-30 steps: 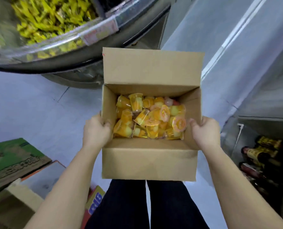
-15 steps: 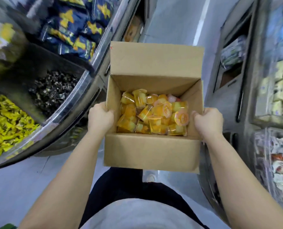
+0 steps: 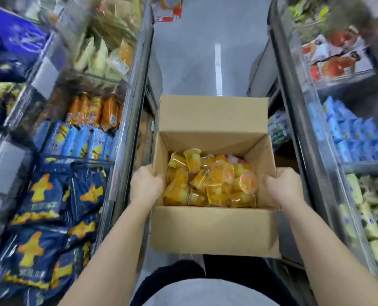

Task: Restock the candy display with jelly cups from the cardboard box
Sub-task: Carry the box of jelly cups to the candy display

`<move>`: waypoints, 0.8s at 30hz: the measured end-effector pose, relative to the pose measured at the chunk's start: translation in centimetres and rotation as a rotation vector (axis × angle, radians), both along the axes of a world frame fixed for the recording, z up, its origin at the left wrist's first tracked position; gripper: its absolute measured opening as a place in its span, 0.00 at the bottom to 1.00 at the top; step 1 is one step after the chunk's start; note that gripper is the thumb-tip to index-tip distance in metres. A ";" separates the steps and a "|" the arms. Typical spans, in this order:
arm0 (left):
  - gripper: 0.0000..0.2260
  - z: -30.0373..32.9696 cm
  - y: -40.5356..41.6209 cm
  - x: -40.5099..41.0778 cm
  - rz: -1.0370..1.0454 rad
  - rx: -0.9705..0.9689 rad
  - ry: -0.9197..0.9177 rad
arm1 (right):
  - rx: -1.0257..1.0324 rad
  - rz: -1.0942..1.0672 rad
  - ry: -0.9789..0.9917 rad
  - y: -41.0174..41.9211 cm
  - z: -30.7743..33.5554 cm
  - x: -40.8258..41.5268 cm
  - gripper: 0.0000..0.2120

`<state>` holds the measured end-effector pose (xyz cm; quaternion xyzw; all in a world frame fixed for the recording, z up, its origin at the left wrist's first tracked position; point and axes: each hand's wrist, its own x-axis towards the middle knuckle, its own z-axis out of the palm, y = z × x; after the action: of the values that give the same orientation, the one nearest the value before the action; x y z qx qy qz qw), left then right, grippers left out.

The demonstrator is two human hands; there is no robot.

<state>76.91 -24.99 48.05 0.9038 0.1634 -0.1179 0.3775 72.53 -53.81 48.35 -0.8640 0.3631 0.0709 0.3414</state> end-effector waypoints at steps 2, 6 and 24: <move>0.07 -0.6 -1.8 5.9 -0.028 0.019 0.000 | 0.017 -0.019 0.015 -1.9 -0.8 5.4 0.10; 0.07 -1.0 -5.8 17.9 -0.027 0.043 0.018 | 0.039 -0.009 0.008 -5.9 -2.2 17.3 0.11; 0.06 -0.3 -15.4 70.5 0.058 -0.030 -0.008 | -0.076 0.054 -0.025 -16.0 0.5 71.4 0.14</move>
<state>147.44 -40.35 47.70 0.8935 0.1862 -0.1058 0.3947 143.89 -69.82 48.86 -0.8866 0.3380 0.0553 0.3108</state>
